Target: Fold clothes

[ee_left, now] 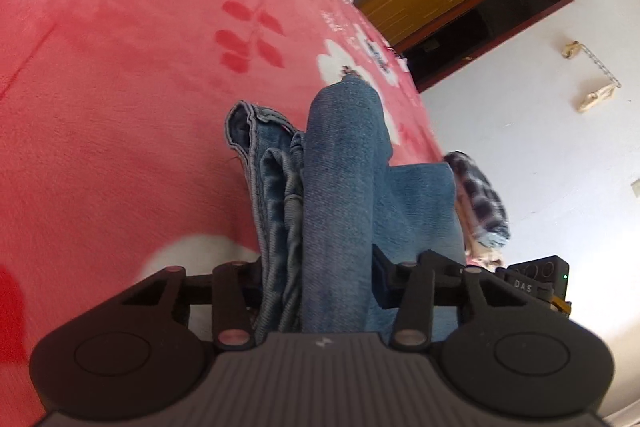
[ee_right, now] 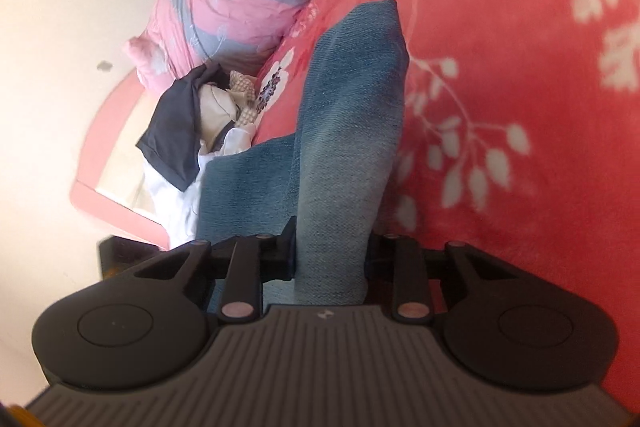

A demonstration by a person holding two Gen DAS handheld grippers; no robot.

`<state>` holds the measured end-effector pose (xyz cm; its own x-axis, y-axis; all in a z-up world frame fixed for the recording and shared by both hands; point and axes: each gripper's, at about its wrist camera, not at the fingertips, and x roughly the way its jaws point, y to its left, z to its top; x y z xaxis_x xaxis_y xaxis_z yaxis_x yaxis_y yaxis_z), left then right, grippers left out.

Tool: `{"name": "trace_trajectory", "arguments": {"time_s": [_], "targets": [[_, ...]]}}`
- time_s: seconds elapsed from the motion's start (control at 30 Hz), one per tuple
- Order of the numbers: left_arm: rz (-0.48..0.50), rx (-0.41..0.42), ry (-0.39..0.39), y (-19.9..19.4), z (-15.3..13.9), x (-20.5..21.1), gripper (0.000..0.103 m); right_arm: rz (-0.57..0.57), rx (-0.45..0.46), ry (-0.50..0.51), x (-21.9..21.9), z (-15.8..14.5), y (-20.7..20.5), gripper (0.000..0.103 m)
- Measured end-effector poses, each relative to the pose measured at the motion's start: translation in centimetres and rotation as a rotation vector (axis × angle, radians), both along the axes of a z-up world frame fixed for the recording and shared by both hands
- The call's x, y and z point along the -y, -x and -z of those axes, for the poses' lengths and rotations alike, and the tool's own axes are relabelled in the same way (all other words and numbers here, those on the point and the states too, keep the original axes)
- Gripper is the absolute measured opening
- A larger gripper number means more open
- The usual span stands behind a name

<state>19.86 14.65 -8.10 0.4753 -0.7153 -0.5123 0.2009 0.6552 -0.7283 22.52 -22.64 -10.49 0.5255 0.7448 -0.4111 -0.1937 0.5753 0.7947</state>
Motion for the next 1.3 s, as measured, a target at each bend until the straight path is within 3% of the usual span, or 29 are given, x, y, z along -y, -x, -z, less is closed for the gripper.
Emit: {"name": "trace_trajectory", "arguments": {"time_s": [0.27, 0.53, 0.67, 0.9, 1.07, 1.3], "targets": [[0.077, 0.048, 0.039, 1.5, -3.9, 5.1, 0.044, 0.047, 0.087, 0.009, 4.7, -3.7, 3.7, 0.025], [0.185, 0.070, 0.074, -0.9, -6.7, 15.7, 0.044, 0.200, 0.178, -0.023, 13.8, -6.4, 7.5, 0.025], [0.261, 0.088, 0.097, -2.7, -8.6, 22.8, 0.044, 0.264, 0.220, -0.007, 19.8, -8.4, 7.3, 0.025], [0.357, 0.124, 0.175, -9.9, -11.1, 36.2, 0.044, 0.327, 0.312, 0.183, 31.9, -16.1, 2.6, 0.026], [0.377, 0.101, 0.252, -15.9, -10.5, 44.3, 0.045, 0.340, 0.315, 0.343, 38.9, -20.9, -3.4, 0.026], [0.383, -0.021, 0.297, -21.9, -6.3, 51.1, 0.045, 0.242, 0.280, 0.526, 44.6, -21.5, -12.7, 0.026]]}}
